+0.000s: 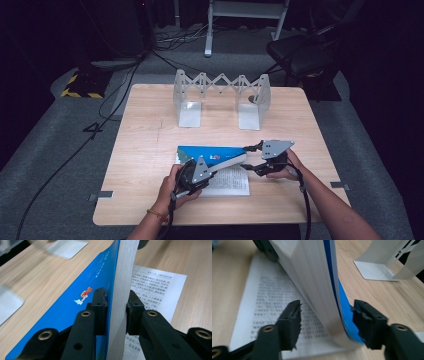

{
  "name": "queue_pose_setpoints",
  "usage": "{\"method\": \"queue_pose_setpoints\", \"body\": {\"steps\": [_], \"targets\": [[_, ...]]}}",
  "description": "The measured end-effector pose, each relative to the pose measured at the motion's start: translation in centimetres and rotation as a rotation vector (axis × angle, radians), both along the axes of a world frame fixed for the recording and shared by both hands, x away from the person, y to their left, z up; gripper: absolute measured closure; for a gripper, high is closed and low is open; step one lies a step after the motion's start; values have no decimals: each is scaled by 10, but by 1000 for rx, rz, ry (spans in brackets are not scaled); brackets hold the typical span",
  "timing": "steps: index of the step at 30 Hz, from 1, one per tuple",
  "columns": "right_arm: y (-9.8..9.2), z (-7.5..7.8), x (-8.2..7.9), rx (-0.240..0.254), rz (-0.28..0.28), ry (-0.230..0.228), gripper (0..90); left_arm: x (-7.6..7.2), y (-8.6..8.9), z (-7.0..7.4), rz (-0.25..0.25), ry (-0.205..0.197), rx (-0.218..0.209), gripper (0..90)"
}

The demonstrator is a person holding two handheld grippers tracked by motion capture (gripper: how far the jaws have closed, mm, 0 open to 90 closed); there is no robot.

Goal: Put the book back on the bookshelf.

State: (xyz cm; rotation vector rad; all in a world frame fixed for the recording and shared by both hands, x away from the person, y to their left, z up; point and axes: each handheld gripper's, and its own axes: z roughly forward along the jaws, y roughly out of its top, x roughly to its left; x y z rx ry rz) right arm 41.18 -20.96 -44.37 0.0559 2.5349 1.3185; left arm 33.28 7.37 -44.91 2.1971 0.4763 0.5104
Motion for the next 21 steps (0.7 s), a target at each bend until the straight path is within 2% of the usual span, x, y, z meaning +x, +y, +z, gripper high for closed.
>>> {"method": "queue_pose_setpoints", "body": {"steps": [1,3,6,7,10,11,13,16,17,18,20,21], "targets": [[-5,1,-1,6,32,15,571,3,-4,0,-32,-6,-4,739],[-13,0,-4,-1,54,14,629,10,-8,0,-77,2,-10,735],[-19,0,-8,-16,42,7,673,22,-10,2,-115,31,-18,718],[-20,0,-9,-17,31,7,678,25,-11,4,-112,41,-18,700],[-21,1,-12,-22,-4,10,695,28,-15,8,-58,52,-6,547],[-21,2,-13,-26,-8,10,695,27,-17,8,-57,66,3,536],[-18,2,-16,-50,-10,-1,698,23,-21,9,-31,61,32,530],[-15,3,-18,-58,-14,-5,700,18,-27,11,-12,60,28,482],[-14,4,-19,-58,-16,-4,700,17,-31,12,16,52,44,482],[-12,5,-20,-63,-20,-5,700,16,-34,12,14,58,51,467],[-8,6,-22,-73,-26,-9,699,16,-40,12,42,60,64,505],[-8,6,-22,-73,-26,-9,699,16,-42,12,35,63,70,505]]}}
